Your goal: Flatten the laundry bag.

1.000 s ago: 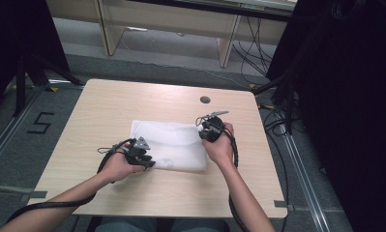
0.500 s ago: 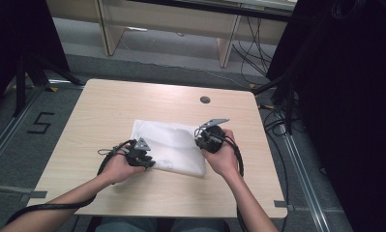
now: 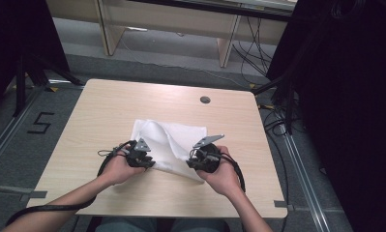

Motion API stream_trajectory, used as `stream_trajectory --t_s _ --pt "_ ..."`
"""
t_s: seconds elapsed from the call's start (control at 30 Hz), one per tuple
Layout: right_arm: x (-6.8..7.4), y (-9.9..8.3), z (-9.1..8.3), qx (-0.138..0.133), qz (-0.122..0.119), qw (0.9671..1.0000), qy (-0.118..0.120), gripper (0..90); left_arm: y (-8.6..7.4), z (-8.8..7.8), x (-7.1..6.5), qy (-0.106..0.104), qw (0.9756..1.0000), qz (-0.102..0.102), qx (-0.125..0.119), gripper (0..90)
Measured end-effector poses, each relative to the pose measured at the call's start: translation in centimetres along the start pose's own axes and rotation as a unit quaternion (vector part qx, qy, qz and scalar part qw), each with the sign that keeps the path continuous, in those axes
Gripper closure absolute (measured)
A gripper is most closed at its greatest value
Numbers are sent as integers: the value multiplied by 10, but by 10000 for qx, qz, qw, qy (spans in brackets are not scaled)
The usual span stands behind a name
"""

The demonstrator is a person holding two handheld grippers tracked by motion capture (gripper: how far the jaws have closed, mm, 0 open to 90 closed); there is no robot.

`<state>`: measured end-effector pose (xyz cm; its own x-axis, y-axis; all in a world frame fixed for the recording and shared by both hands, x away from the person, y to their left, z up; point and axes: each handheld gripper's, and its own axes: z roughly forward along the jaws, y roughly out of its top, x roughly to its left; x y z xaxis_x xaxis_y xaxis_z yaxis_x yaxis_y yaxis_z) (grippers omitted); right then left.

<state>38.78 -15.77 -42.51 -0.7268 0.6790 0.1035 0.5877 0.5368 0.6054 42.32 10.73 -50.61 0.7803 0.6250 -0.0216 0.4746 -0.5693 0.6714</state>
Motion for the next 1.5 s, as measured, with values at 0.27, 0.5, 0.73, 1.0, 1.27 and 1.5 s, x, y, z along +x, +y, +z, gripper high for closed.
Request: stream_trajectory --t_s 0.27,0.5,0.73,1.0,1.27,1.5 --pt "4 -8 4 149 -15 9999 77 855 -1 0 0 12 10000 32 -24 748" --pt "9 -12 6 130 67 9997 172 855 -1 0 0 8 10000 27 -44 747" --pt "11 -22 4 148 55 9995 276 852 -1 0 -1 21 10000 33 -68 746" --pt "15 -29 5 150 21 9992 366 847 -3 -2 -3 33 9999 1 -117 693" --pt "15 -32 4 133 70 9991 392 846 -6 -26 -1 5 9998 -16 -189 625" --pt "15 -36 3 102 -21 9991 410 845 -22 -61 7 159 9983 -287 -485 591"
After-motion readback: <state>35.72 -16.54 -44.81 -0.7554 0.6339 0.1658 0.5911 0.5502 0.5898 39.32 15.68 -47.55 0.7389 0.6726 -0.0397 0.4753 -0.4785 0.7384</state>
